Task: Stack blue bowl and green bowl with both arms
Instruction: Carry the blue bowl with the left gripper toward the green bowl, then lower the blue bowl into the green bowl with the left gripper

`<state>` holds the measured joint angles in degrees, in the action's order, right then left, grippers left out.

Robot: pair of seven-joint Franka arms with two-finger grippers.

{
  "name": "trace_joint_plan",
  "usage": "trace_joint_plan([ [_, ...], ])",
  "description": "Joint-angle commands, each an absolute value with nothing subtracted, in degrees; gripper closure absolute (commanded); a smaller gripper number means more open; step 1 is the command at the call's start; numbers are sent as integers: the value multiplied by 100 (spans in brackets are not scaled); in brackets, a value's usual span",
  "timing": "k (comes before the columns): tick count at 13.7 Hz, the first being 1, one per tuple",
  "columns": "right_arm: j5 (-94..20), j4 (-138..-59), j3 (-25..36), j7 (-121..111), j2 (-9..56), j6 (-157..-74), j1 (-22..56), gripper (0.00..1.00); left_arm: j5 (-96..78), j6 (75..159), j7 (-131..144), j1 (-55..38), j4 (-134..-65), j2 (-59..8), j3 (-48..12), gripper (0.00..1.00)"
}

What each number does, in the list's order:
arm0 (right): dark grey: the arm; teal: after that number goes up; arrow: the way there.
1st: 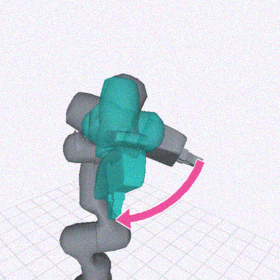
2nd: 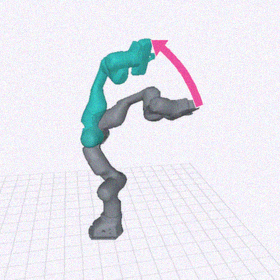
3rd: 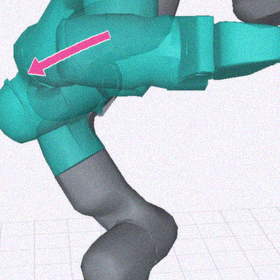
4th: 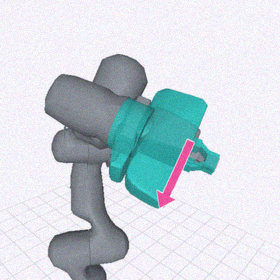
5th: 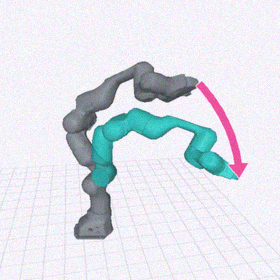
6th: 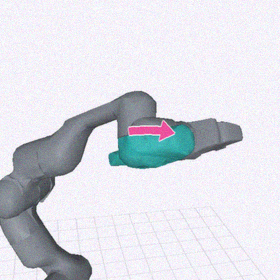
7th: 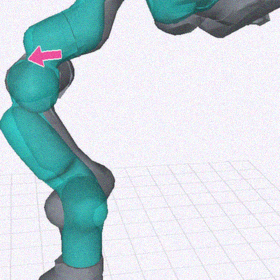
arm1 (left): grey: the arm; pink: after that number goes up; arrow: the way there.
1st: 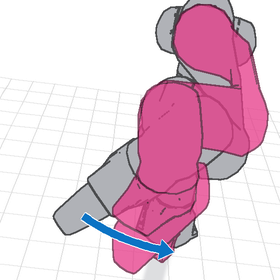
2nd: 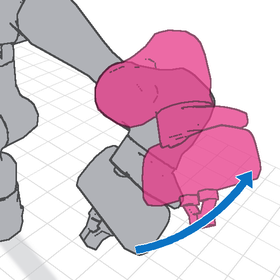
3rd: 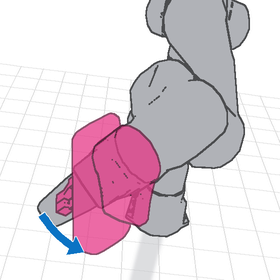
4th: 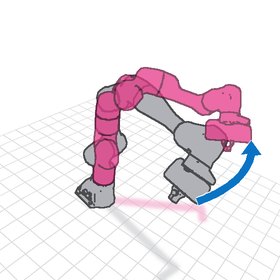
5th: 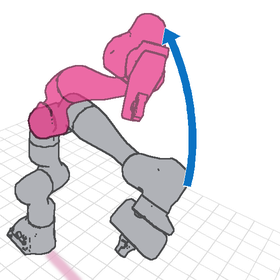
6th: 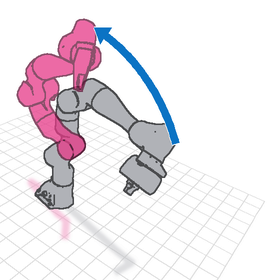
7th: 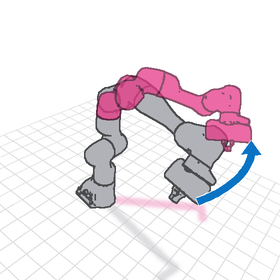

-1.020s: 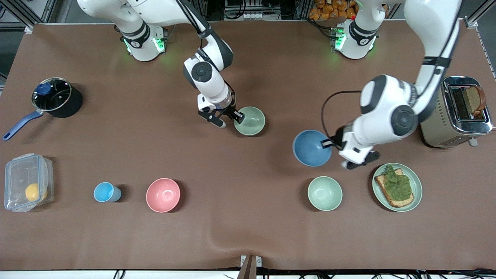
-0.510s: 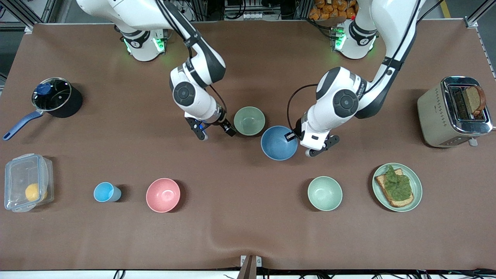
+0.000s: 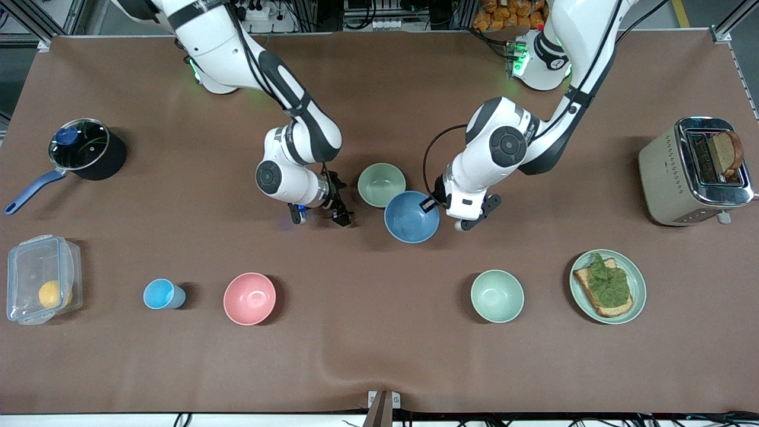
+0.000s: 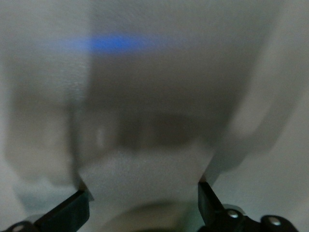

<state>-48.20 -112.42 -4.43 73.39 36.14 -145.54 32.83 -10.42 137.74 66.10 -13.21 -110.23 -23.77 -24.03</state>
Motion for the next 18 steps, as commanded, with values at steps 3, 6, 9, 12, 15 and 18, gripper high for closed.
trace_joint_plan([
  [3, -5713, -11188, -510, 6724, 3683, -14476, 3191, 0, -1204, 13834, 6733, -1196, -11706, -1802, -2847, 100],
  [6, -5722, -11189, -501, 6724, 3612, -14291, 3173, 0, -1204, 13904, 6584, -1187, -11944, -1731, -2935, 100],
  [9, -5722, -11206, -492, 6829, 3393, -13994, 3077, 0, -1615, 13904, 5330, -1073, -12207, -1723, -3110, 100],
  [12, -5704, -11241, -483, 6786, 3243, -13492, 2918, 0, -1696, 13869, 4966, -1037, -12199, -1792, -3199, 100],
  [15, -5704, -11241, -483, 6768, 3252, -13517, 2927, 0, -1696, 13878, 4957, -1116, -12182, -1925, -3225, 100],
  [18, -5695, -11241, -483, 6768, 3270, -13544, 2936, 0, -1688, 13904, 5001, -1204, -11998, -2153, -3217, 100],
])
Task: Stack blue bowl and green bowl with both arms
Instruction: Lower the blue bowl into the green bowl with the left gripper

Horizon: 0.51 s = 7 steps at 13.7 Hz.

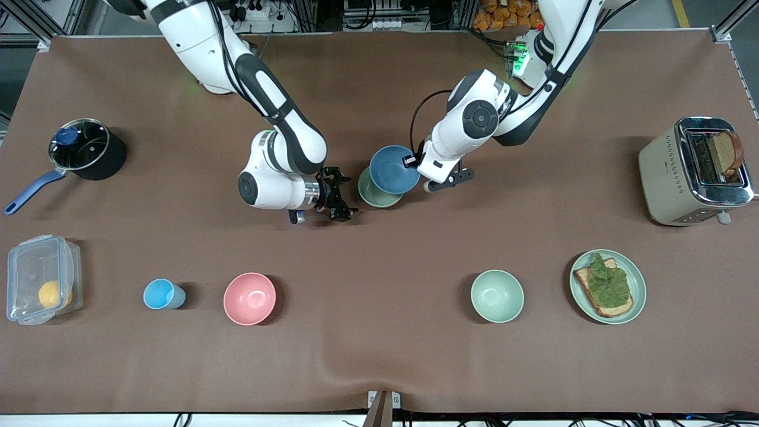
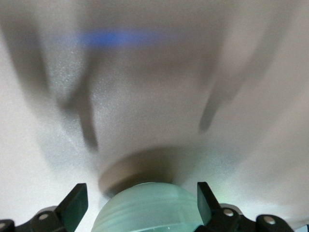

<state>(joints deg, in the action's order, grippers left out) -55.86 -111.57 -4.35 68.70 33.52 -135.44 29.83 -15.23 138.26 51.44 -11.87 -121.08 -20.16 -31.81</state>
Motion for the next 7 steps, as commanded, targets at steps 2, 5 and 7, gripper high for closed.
trace_joint_plan([
  [2, -5678, -11241, -483, 6768, 3270, -13553, 2944, 0, -1644, 13904, 5001, -1222, -11997, -2180, -3208, 100],
  [5, -5669, -11241, -483, 6768, 3270, -13553, 2944, 0, -1670, 13965, 5036, -1204, -11892, -2259, -3208, 100],
  [7, -5660, -11250, -483, 6768, 3270, -13544, 2936, 0, -1670, 14062, 5080, -1160, -11883, -2312, -3208, 100],
])
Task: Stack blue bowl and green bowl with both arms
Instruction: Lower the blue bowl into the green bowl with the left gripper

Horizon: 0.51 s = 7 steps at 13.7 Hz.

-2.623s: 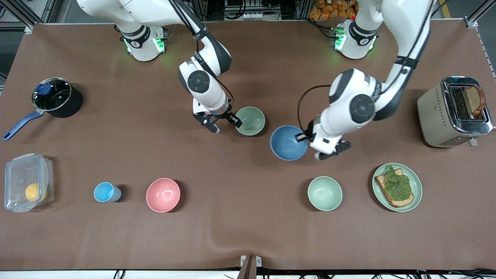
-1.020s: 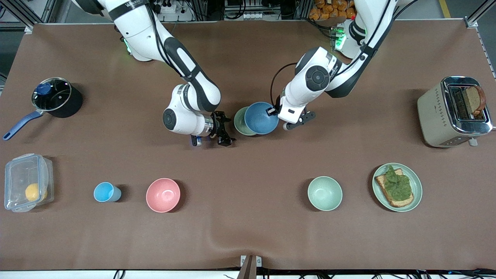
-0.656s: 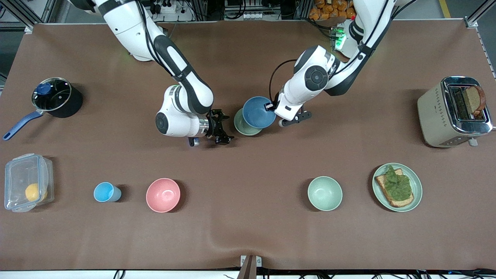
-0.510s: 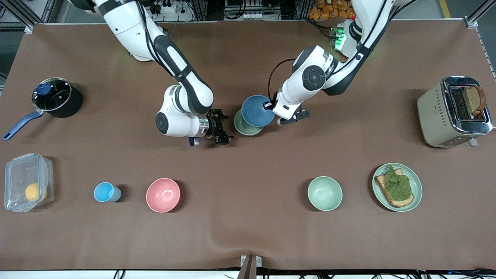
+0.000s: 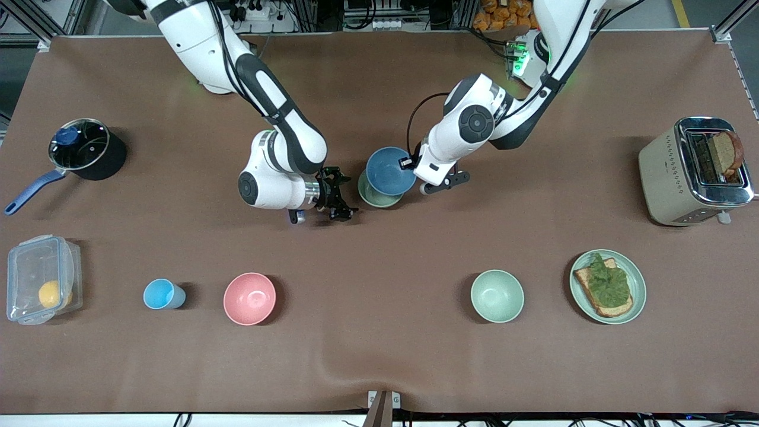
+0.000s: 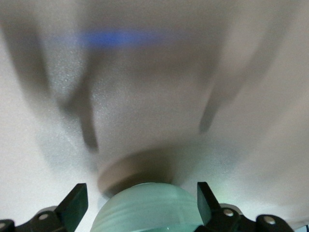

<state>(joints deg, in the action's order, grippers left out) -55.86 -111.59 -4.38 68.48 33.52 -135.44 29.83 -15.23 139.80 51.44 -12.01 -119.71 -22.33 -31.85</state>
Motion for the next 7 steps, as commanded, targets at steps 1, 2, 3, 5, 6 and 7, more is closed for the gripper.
trace_joint_plan([
  [1, -5651, -11250, -483, 6768, 3261, -13544, 2936, 0, -1670, 14062, 5080, -1134, -11874, -2312, -3217, 100],
  [2, -5651, -11250, -483, 6768, 3261, -13544, 2936, 0, -1679, 14063, 5089, -1151, -11857, -2320, -3217, 100],
  [3, -5651, -11259, -483, 6768, 3269, -13553, 2944, 0, -1679, 14063, 5080, -1160, -11804, -2338, -3208, 100],
  [5, -5643, -11259, -483, 6733, 3270, -13553, 2944, 0, -1679, 14063, 5080, -1143, -11795, -2364, -3208, 100],
  [6, -5643, -11267, -483, 6680, 3261, -13544, 2936, 0, -1679, 14063, 5080, -1151, -11795, -2364, -3208, 100],
  [7, -5643, -11276, -483, 6662, 3261, -13544, 2936, 0, -1679, 14063, 5080, -1151, -11778, -2373, -3208, 100],
])
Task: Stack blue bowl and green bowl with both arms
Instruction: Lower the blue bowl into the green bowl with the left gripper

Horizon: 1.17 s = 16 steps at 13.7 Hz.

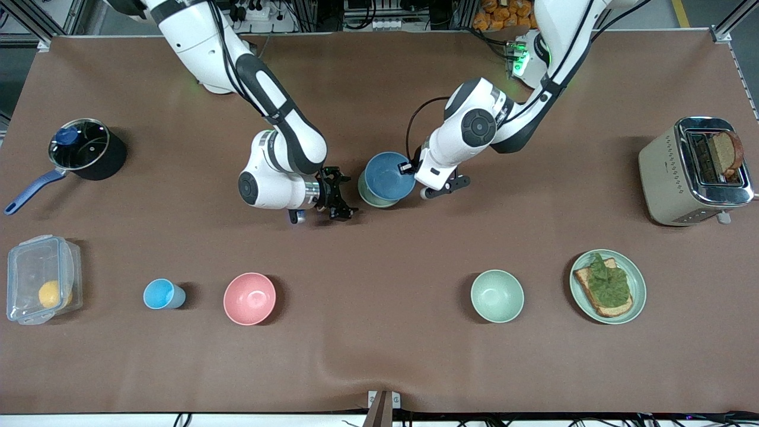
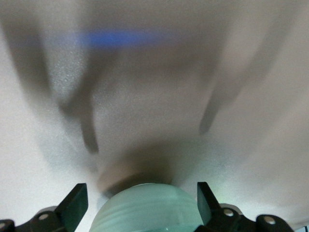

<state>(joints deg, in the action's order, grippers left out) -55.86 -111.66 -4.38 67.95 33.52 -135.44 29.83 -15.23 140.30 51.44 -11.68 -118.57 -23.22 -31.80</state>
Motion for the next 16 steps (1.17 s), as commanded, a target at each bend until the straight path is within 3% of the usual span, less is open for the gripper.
trace_joint_plan([
  [1, -5643, -11294, -483, 6653, 3261, -13544, 2936, 0, -1661, 14071, 5080, -1169, -11760, -2451, -3199, 100],
  [16, -5634, -11303, -475, 6645, 3261, -13562, 2944, 0, -1406, 14238, 5080, -1336, -11426, -3067, -3182, 100],
])
